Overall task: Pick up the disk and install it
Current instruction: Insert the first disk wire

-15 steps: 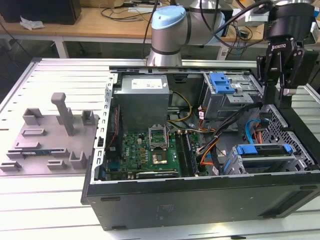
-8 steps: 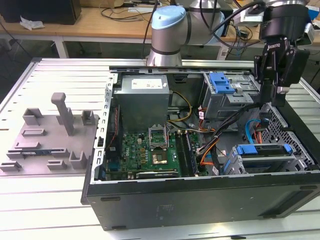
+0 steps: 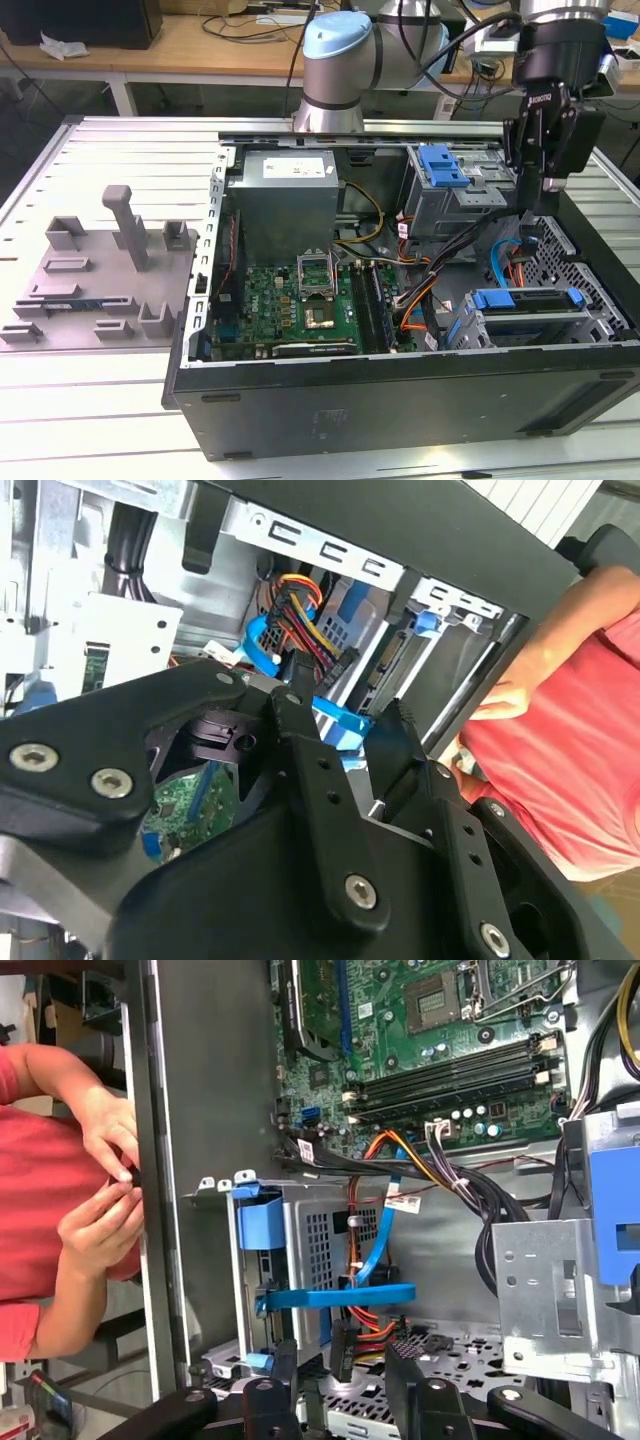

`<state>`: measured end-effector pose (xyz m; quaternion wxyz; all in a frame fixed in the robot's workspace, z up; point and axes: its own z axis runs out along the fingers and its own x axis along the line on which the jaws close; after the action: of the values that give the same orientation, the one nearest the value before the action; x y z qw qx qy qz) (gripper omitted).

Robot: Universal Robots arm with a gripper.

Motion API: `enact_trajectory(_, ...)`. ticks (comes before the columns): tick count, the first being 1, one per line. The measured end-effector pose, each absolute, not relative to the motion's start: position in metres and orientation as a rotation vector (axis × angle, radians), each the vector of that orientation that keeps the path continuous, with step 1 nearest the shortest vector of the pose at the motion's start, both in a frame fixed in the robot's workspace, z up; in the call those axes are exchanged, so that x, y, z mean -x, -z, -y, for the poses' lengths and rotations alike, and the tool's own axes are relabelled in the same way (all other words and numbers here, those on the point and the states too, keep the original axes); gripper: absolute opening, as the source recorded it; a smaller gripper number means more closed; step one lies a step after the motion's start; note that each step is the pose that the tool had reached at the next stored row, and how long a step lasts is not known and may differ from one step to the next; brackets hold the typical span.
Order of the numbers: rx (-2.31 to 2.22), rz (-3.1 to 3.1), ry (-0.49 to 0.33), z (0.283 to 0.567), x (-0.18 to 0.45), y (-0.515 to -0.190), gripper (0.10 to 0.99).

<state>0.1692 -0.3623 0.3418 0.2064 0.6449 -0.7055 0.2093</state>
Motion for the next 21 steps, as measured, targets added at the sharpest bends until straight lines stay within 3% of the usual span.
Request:
enact_trajectory(10,-1.781,1.979,-0.627,0.362,-0.17,-0.333,0.475)
enact_trajectory(21,-1.685,1.884,-0.76,0.351,-0.17,-0.327,0.475)
